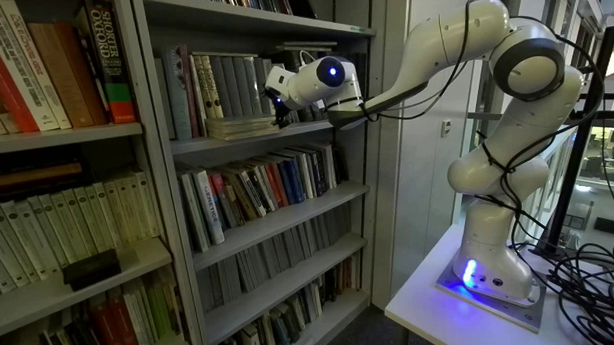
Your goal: Pick up the book and place it on the other books on the shelf
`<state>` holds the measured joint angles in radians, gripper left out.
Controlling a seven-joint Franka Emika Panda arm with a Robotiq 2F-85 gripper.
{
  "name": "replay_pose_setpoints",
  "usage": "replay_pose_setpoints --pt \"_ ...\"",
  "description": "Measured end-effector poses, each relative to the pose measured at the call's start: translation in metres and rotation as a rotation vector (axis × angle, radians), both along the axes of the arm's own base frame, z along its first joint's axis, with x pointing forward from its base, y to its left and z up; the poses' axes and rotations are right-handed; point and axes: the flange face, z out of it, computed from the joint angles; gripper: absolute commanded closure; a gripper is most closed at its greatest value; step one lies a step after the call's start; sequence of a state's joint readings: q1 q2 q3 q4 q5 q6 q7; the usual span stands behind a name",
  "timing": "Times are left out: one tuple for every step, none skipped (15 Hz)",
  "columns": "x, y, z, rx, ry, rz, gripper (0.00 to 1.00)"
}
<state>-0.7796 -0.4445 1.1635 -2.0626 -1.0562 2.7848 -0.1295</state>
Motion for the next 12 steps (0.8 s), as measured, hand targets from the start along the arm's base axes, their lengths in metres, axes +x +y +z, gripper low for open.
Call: replay_pose_setpoints --pt "0.002 0.001 0.000 0.001 -0.002 -0.001 0.00" --pt "0.003 0.002 0.000 0.001 -0.004 -0.001 0.00" --pt "0.004 0.003 0.001 -0.001 -0.011 -0.001 0.00" --pt "0.005 0.004 0.001 0.007 -0.014 0.000 0.00" --pt "0.006 0.004 0.001 0.008 -0.016 -0.001 0.00" --pt "0.008 0.005 0.001 0.009 -0.017 -0.002 0.00" --pt "0.009 0.004 0.000 0.006 -0.022 -0.003 0.00" --pt "0.009 0.004 0.000 0.006 -0.030 -0.003 0.00" --pt "0.010 0.005 0.000 0.012 -0.030 -0.003 0.00" --pt "0.012 0.005 -0.001 0.011 -0.029 -0.004 0.00" --pt "0.013 0.005 -0.002 0.010 -0.028 -0.004 0.07" --pt "0.014 0.006 -0.004 0.008 -0.026 -0.004 0.26"
